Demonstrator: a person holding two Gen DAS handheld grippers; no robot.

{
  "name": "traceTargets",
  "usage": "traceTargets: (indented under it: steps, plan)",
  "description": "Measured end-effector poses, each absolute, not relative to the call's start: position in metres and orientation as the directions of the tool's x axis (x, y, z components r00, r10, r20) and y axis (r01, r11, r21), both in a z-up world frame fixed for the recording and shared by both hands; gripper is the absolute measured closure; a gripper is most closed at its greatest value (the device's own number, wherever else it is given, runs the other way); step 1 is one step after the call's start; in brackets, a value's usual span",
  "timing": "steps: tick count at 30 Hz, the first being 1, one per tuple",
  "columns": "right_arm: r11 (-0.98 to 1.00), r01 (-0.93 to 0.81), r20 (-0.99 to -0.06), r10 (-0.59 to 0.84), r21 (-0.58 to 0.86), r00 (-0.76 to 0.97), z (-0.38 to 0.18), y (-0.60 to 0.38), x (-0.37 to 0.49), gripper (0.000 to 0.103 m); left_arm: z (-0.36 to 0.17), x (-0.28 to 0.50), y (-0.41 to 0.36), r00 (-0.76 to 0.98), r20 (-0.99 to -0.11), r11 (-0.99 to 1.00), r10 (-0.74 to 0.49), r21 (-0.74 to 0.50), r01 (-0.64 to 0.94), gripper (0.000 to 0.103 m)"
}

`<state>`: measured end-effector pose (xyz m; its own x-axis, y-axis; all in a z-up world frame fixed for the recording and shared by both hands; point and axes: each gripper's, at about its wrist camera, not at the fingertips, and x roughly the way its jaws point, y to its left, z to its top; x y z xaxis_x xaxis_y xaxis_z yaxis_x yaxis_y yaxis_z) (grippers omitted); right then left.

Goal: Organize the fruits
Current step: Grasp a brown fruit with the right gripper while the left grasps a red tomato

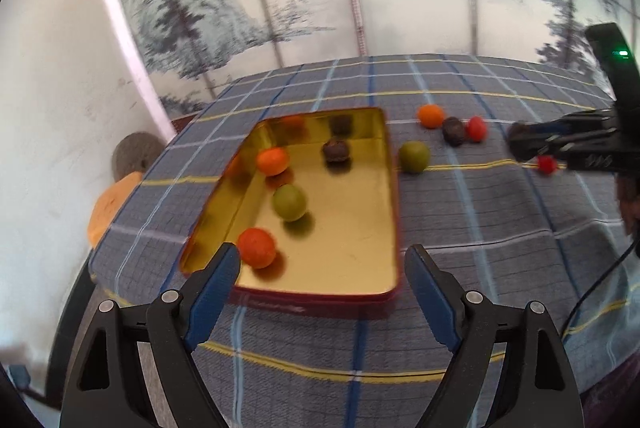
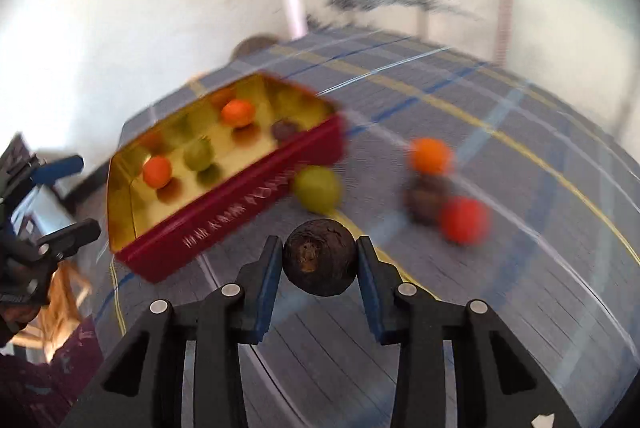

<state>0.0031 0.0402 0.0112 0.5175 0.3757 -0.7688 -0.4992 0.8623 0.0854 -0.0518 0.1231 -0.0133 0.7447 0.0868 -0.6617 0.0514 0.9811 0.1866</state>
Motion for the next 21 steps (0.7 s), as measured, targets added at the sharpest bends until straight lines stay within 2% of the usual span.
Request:
traceTargets:
  steps: [5,10,14,17,21]
  plan:
    - [0.977,-0.215,-0.778,0.140,0.007,0.613,0.019,-0.081,-0.019,0.069,-0.004,-0.044,0.093,0.740,-0.668,0.974,-0.071,0.114,0.196,0.019]
    - [1.000,0.008,-0.789,-0.009,-0.006,0.614,0.009,-0.168,-0.031,0.069,0.002,-0.023,0.052,0.703,-0.670,0.946,-0.239,0.002,0.324,0.019]
    - [0.997,0.070,-0.803,-0.027,0.019,0.595,-0.006,-0.195,-0.033,0.069,-0.005,0.007,0.006,0.618,-0.704,0.905,-0.350,-0.084,0.418,0.019]
    - [0.996,0.068,-0.790,-0.001,0.051,0.613,-0.008,-0.202,-0.034,0.068,-0.016,0.028,-0.034,0.575,-0.741,0.883,-0.347,-0.051,0.467,0.019]
    - [0.991,0.064,-0.782,0.050,0.114,0.621,-0.010,-0.207,-0.033,0.068,-0.031,0.049,-0.067,0.574,-0.741,0.872,-0.348,-0.031,0.488,0.019]
